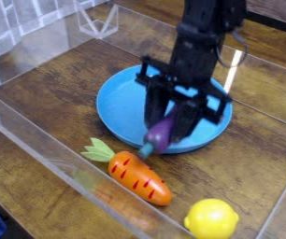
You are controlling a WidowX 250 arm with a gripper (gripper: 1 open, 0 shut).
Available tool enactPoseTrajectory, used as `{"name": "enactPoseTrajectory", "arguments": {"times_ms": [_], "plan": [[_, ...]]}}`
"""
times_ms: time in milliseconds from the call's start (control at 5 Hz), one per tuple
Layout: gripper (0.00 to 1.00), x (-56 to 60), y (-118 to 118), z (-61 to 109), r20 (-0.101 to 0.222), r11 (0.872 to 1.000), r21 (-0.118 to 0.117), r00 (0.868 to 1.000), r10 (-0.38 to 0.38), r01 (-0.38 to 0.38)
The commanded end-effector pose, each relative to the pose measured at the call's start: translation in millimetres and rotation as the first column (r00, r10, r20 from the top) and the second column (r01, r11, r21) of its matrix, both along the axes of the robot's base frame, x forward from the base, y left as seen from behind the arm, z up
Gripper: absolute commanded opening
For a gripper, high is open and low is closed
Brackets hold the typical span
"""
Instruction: Put the purple eggplant on the blue tray
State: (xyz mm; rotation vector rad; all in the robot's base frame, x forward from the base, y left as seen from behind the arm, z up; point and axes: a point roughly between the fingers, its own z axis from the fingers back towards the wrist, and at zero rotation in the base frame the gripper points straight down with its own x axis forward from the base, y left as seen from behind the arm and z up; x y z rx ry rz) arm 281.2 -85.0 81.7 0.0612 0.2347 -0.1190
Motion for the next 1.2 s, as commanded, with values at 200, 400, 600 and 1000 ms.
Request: {"name": "enactPoseTrajectory", "arguments": {"times_ms": [200, 400, 600, 1000], "plan": [[0.0, -20.7, -18, -3.4, 0.089, 0.999, -0.006, 0.995, -0.038, 0.038], [0.0, -20.4, -19, -4.3, 0.096, 0.999, -0.017, 0.994, -0.047, 0.049], [0.0, -19.6, -20, -3.6, 0.103, 0.998, -0.023, 0.994, -0.049, 0.052], [0.0, -18.1, -20, -3.0, 0.113, 0.998, -0.036, 0.992, -0.054, 0.058]]}}
